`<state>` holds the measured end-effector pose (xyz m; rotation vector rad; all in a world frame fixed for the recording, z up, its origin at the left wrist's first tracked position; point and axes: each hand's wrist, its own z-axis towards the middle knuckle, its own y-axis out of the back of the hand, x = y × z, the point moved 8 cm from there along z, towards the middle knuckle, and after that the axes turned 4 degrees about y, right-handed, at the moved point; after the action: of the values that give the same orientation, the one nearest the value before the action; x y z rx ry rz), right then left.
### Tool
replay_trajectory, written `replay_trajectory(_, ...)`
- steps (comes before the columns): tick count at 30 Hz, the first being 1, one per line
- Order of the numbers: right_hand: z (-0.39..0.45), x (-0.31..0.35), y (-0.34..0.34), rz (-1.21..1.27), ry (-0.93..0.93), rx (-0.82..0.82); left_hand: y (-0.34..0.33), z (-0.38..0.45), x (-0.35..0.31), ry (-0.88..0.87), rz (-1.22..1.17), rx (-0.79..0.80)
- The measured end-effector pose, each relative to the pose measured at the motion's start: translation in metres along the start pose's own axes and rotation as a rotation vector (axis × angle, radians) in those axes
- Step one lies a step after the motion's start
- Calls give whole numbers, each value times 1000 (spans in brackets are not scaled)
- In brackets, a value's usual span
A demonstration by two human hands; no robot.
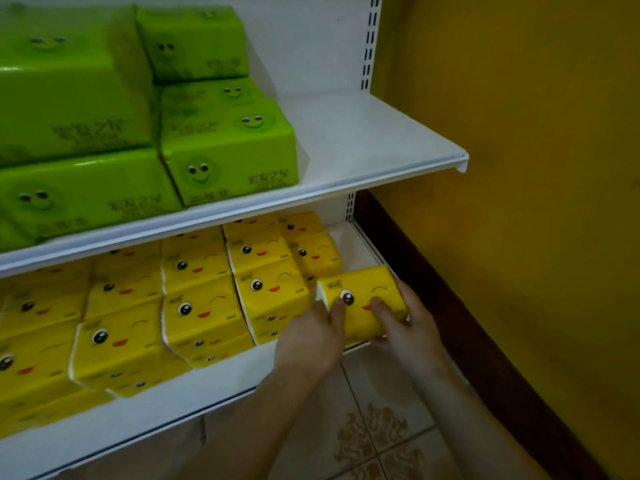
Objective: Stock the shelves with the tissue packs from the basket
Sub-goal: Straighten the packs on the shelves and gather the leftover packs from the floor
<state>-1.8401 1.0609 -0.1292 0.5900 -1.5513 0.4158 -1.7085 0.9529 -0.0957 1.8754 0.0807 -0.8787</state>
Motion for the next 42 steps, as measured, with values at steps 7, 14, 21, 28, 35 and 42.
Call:
replay_trajectory(7, 121, 8, -48, -91, 127, -78, 32, 78, 31, -115, 583, -124)
replay_trajectory(14, 204, 3, -116, -248, 142, -77, 13, 99, 68, -99, 786, 25)
replay_trajectory(21, 220, -9, -143, -244, 105, -89, 18, 98, 70, -149, 800, 3)
replay_trajectory(28, 220, -6, -131, -202, 105, -130, 15, 98, 68, -153, 776, -34)
replay_trajectory(35, 227, -21, -171, -670, 126, 104, 20, 98, 71, -184, 763, -44)
replay_trajectory(42, 239, -14, -175, -678, 165, 238, 24, 100, 70, -174, 738, -60)
